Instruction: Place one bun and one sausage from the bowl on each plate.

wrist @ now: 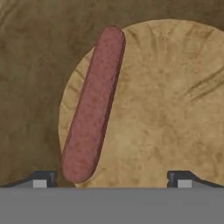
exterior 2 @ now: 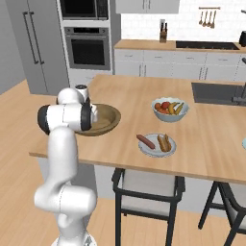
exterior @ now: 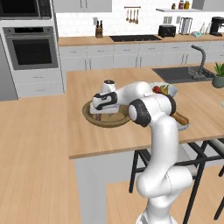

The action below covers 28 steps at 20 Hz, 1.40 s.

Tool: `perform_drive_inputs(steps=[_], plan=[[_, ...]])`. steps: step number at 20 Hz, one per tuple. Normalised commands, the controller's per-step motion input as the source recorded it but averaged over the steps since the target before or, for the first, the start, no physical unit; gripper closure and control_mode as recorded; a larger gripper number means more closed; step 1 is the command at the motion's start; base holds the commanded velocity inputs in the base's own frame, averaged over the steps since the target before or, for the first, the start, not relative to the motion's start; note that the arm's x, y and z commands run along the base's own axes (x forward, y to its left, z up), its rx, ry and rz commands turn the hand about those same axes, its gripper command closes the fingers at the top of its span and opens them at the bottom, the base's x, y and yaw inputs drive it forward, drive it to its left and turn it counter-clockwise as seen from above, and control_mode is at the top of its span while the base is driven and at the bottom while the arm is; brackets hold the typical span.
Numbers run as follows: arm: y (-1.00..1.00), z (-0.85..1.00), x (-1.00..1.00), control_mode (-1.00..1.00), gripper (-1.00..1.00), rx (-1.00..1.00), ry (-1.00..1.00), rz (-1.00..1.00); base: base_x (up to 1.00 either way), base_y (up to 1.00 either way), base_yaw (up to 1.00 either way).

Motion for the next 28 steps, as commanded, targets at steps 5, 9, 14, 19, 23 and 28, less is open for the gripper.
perform_drive_inputs(steps=[5,9,14,19,23,28], plan=[[0.14,-0.32,0.46,-1.0,-1.0,-0.01,0.02,-0.05,0.0,0.0,0.0],[0.14,-0.24,0.36,-1.0,-1.0,0.0,0.0,-0.06,0.0,0.0,0.0],[-0.12,-0.51,0.06,-1.0,1.0,0.0,0.01,-0.1,0.0,0.0,0.0],[-0.76,-0.78,-0.04,-1.0,1.0,0.0,0.09,-0.2,0.0,0.0,0.0],[-0.69,-0.7,-0.06,-1.0,1.0,0.0,0.12,-0.24,0.0,0.0,0.0],[-0.2,0.33,-0.07,-1.0,1.0,0.04,-0.06,-0.21,0.0,0.0,0.0]])
